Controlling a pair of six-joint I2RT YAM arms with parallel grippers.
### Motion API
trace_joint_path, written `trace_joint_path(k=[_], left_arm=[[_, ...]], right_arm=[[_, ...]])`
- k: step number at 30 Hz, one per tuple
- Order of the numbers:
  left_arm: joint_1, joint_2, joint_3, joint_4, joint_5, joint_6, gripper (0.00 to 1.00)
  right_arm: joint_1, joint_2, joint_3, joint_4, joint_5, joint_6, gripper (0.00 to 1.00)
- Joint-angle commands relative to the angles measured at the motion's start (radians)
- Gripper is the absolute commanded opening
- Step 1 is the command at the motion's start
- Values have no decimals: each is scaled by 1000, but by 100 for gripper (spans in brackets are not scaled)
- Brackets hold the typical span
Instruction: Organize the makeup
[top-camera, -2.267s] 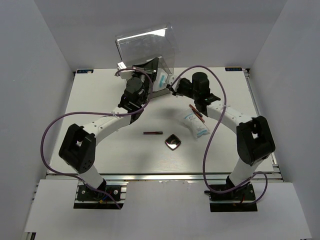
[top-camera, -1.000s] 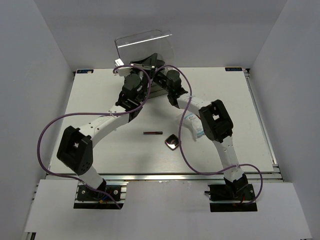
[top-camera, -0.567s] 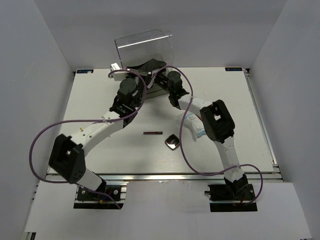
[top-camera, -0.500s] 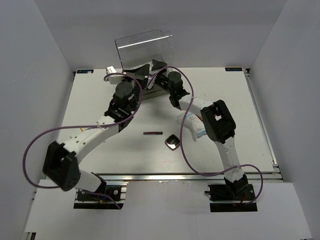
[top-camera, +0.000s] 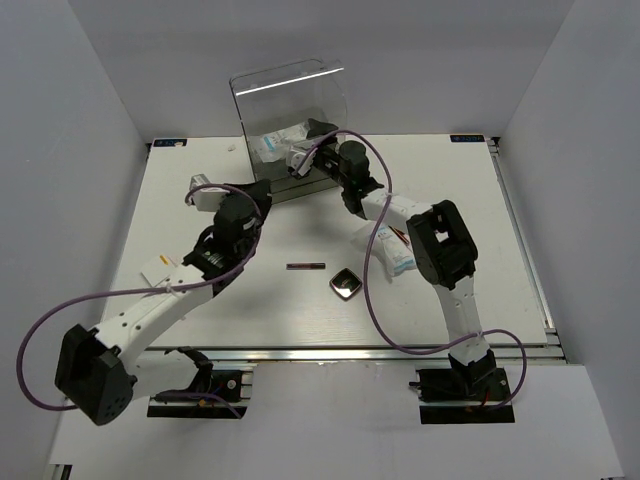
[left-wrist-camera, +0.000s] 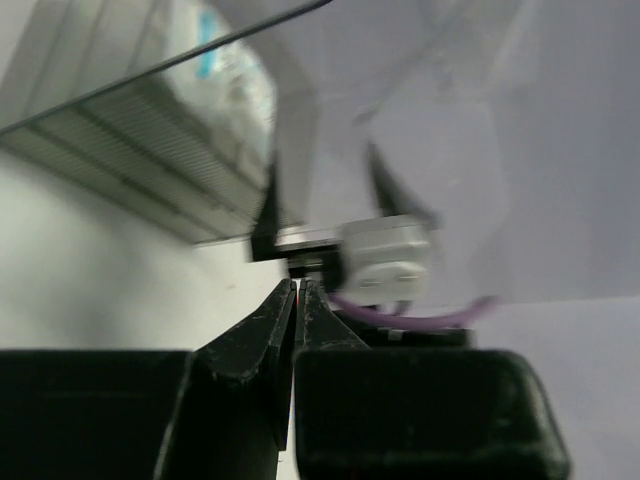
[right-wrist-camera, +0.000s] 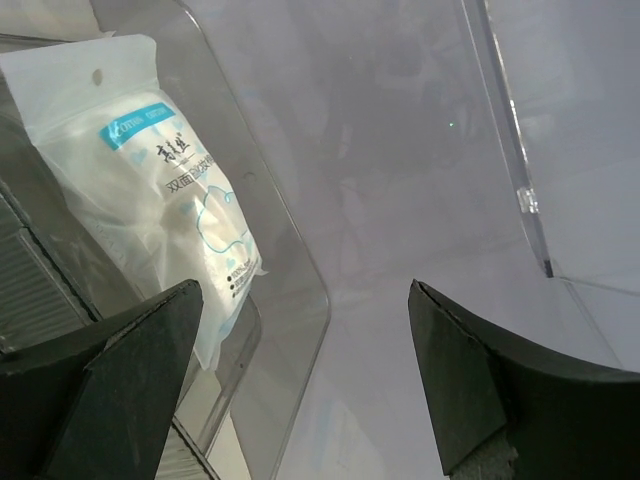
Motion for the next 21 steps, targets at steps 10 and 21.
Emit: trace_joint_path(k=[10, 21], left_arm=[[79, 282, 125, 114, 91, -14, 4], [123, 430, 276, 340, 157, 41, 16]], right_arm=[[-4, -116, 5, 42, 9, 46, 88], [-2, -149, -59, 51, 3, 42, 88]])
